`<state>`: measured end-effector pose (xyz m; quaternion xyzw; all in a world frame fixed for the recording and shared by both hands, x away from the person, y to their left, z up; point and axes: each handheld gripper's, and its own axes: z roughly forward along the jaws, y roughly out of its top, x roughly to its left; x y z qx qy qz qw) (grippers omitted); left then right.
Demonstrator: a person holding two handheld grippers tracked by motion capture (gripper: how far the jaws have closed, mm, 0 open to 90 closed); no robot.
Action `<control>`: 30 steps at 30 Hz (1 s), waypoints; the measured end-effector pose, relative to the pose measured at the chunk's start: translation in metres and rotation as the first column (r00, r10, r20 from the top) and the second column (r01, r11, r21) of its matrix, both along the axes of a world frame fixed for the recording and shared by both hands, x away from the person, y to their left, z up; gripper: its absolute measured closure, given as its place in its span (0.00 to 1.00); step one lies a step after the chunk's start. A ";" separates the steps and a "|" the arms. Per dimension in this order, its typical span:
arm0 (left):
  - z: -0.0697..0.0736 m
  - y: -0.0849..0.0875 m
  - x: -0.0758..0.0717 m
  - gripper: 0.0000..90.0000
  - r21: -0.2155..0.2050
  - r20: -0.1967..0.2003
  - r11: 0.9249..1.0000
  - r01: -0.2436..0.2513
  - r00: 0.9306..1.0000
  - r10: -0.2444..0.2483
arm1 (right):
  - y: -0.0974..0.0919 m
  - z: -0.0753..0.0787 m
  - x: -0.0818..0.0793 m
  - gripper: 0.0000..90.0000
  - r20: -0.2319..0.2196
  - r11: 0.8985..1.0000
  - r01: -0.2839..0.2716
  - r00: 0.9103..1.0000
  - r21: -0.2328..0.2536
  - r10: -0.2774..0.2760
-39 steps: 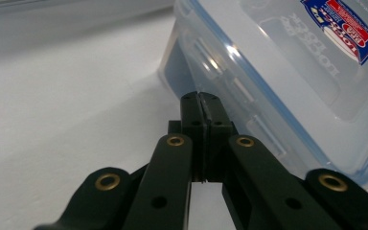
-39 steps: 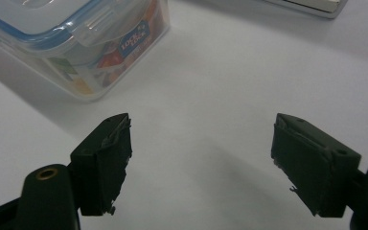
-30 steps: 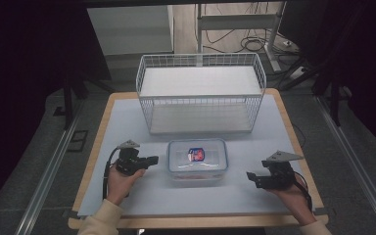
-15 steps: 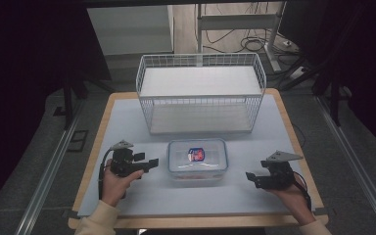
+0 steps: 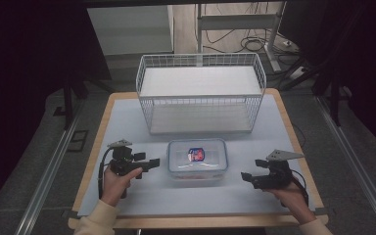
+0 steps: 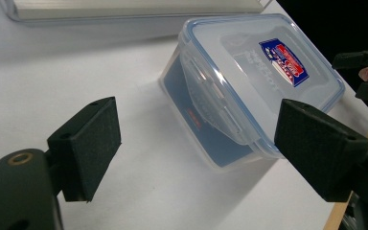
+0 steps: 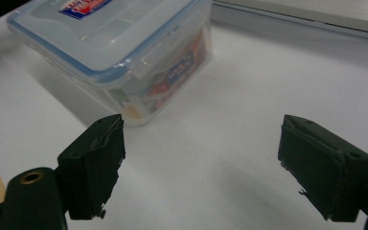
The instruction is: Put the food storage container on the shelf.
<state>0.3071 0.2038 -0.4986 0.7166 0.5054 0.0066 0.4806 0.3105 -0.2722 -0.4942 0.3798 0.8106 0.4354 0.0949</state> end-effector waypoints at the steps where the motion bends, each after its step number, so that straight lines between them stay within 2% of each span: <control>1: 0.000 0.000 0.001 0.18 -0.001 -0.005 1.000 0.003 1.000 -0.003 | 0.002 0.000 0.000 0.18 -0.005 1.000 0.002 1.000 0.004 -0.002; 5: -0.002 -0.004 0.004 0.18 -0.006 -0.020 1.000 0.007 1.000 -0.008 | 0.008 0.001 0.005 0.18 -0.035 1.000 -0.008 0.999 0.029 0.010; 9: -0.003 -0.010 0.010 0.19 -0.017 -0.037 1.000 0.022 0.999 -0.023 | 0.014 0.003 0.015 0.18 -0.085 0.996 -0.018 0.996 0.089 0.025; 11: -0.005 -0.014 0.016 0.20 -0.048 -0.054 0.998 0.028 0.998 -0.030 | 0.019 0.004 0.021 0.18 -0.117 0.991 -0.018 0.993 0.130 0.034; 15: -0.007 -0.022 0.023 0.20 -0.050 -0.072 0.998 0.039 0.997 -0.042 | 0.027 0.007 0.032 0.16 -0.154 0.985 -0.024 0.987 0.168 0.051; 17: -0.007 -0.024 0.027 0.20 -0.069 -0.083 0.997 0.044 0.995 -0.049 | 0.030 0.007 0.042 0.15 -0.191 0.979 -0.019 0.980 0.205 0.059; 19: -0.009 -0.027 0.033 0.20 -0.087 -0.098 0.995 0.041 0.994 -0.050 | 0.032 0.006 0.045 0.15 -0.201 0.977 -0.018 0.978 0.212 0.062; 22: -0.012 -0.031 0.040 0.21 -0.079 -0.111 0.995 0.058 0.992 -0.067 | 0.041 0.004 0.057 0.15 -0.237 0.971 -0.021 0.968 0.240 0.079; 24: -0.015 -0.033 0.043 0.22 -0.101 -0.127 0.993 0.068 0.989 -0.081 | 0.048 0.001 0.063 0.14 -0.253 0.972 -0.025 0.964 0.236 0.087; 25: -0.018 -0.034 0.045 0.22 -0.105 -0.138 0.992 0.077 0.986 -0.091 | 0.052 0.000 0.065 0.14 -0.253 0.972 -0.029 0.963 0.232 0.089; 26: -0.019 -0.034 0.046 0.22 -0.102 -0.146 0.991 0.081 0.985 -0.096 | 0.055 -0.001 0.067 0.14 -0.268 0.972 -0.029 0.959 0.232 0.093; 28: -0.022 -0.035 0.047 0.22 -0.116 -0.162 0.989 0.089 0.981 -0.107 | 0.058 -0.003 0.069 0.13 -0.278 0.973 -0.032 0.956 0.228 0.097; 30: -0.022 -0.036 0.047 0.22 -0.119 -0.163 0.988 0.097 0.980 -0.116 | 0.060 -0.007 0.072 0.13 -0.298 0.972 -0.026 0.950 0.235 0.097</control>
